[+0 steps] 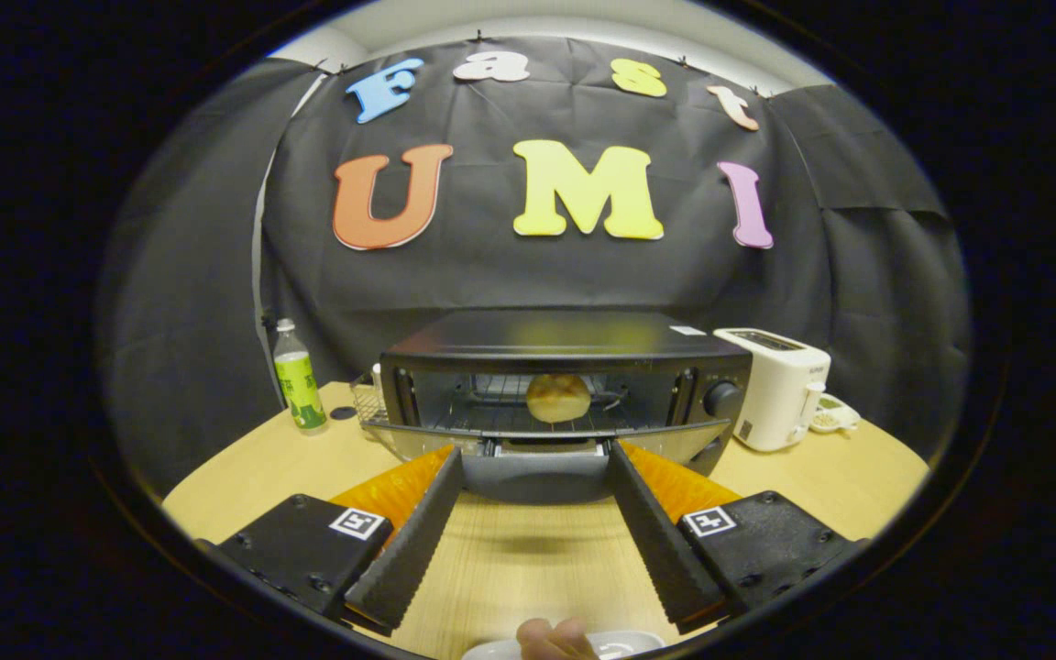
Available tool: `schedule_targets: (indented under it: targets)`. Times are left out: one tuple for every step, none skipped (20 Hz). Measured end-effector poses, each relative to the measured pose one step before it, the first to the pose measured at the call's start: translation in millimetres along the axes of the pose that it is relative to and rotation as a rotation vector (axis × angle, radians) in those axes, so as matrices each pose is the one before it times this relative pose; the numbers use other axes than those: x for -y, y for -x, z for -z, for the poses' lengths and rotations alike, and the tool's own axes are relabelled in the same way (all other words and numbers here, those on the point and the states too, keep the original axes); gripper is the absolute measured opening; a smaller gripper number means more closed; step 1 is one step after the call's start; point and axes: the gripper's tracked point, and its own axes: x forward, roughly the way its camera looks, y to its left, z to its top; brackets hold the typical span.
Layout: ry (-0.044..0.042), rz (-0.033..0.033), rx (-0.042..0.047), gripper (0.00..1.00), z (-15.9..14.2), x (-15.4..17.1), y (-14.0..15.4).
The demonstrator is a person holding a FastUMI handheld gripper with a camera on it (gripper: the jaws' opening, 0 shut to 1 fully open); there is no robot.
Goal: Open the toaster oven, put the food inside, and close the toaster oven door.
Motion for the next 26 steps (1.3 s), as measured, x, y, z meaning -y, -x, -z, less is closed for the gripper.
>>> schedule_targets:
  targets:
    - [-0.01241,-0.00919,0.01633,1.00,-6.81,3.20,-2.35]
    - [-0.00996,-0.00300,0.01217,1.00,-5.11,3.27,-1.50]
    - [-0.01129,-0.00023,0.01116,1.00,-5.56,4.57,0.33]
    - [-0.00898,-0.00100,0.00190,1.00,-2.10,2.40,1.92]
    - [-0.00891,-0.00525,-0.00348,1.00,-1.31,0.85,2.46]
    - [-0.00521,0.00243,-0.00478,1.00,0.34,2.67,3.06]
    - [-0.00506,0.00611,-0.00305,1.00,-1.21,3.10,4.19]
    - [-0.00851,0.00360,-0.00200,1.00,-0.48,2.57,4.95]
    - [-0.00982,0.00591,-0.01088,1.00,0.57,2.77,6.45]
    - [-0.00957,-0.00356,-0.01020,1.00,0.04,0.64,5.55]
    - [-0.01245,0.00665,-0.01481,1.00,0.47,2.06,8.44]
    - [-0.00570,0.02150,-0.00809,1.00,-1.27,6.12,9.87]
    - [-0.00551,0.01621,0.00129,1.00,-3.89,4.14,11.76]
    - [0.00708,-0.00196,0.00016,1.00,-2.24,-0.38,9.56]
    - [0.01284,0.00704,-0.00001,1.00,-4.63,-0.08,9.81]
    - [0.02973,0.01059,0.00207,1.00,-6.20,2.11,10.58]
    - [0.02501,0.01680,-0.00315,1.00,-5.96,3.40,10.65]
    - [0.01334,0.00474,0.00863,1.00,-8.60,0.58,10.37]
    - [0.01091,-0.01133,0.00747,1.00,-10.91,-4.86,11.01]
    - [-0.00166,-0.00331,0.01152,1.00,-10.71,-1.07,9.74]
    - [-0.00287,0.00334,0.02633,1.00,-14.11,2.17,12.20]
    - [-0.00096,0.00606,0.03371,1.00,-16.10,2.88,10.76]
    - [-0.00313,0.01312,0.03858,1.00,-18.21,3.46,11.17]
    - [-0.00327,0.00538,0.03303,1.00,-14.11,1.87,10.78]
    - [-0.01096,0.00053,0.02676,1.00,-11.01,0.69,10.09]
    - [-0.01803,0.00779,0.01441,1.00,-5.31,1.51,10.29]
